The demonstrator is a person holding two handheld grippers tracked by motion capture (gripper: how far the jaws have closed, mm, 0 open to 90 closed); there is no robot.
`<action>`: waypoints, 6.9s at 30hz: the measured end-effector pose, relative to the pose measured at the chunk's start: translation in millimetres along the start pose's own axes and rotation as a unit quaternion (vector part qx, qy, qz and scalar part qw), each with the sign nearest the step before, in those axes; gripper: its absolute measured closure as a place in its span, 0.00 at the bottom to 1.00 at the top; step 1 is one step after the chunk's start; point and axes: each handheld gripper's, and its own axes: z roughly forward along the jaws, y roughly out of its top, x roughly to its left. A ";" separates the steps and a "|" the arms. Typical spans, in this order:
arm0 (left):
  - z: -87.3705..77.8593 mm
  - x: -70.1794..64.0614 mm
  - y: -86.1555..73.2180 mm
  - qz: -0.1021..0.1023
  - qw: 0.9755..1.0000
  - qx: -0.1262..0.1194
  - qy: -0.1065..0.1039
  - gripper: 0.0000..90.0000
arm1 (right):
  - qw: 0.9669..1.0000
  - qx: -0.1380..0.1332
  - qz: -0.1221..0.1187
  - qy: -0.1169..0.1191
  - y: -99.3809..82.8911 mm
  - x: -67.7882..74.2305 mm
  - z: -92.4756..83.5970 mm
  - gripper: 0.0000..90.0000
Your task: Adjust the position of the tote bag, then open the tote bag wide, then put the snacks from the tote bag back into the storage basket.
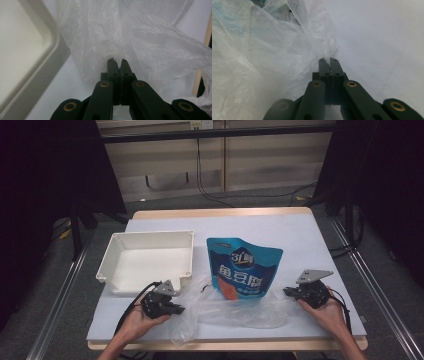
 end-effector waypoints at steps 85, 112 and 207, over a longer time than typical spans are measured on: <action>19.8 7.1 31.1 0.029 0.999 0.010 0.035 1.00 | 0.999 0.039 -0.017 0.017 -11.1 27.0 -24.2 1.00; 29.5 -22.6 70.3 0.034 0.997 -0.062 -0.037 1.00 | 0.996 -0.039 -0.003 0.077 27.6 71.6 -7.6 0.96; -69.8 -7.1 108.4 0.055 0.984 -0.169 0.002 0.23 | 0.973 -0.217 0.045 0.064 -7.9 90.3 -73.5 0.20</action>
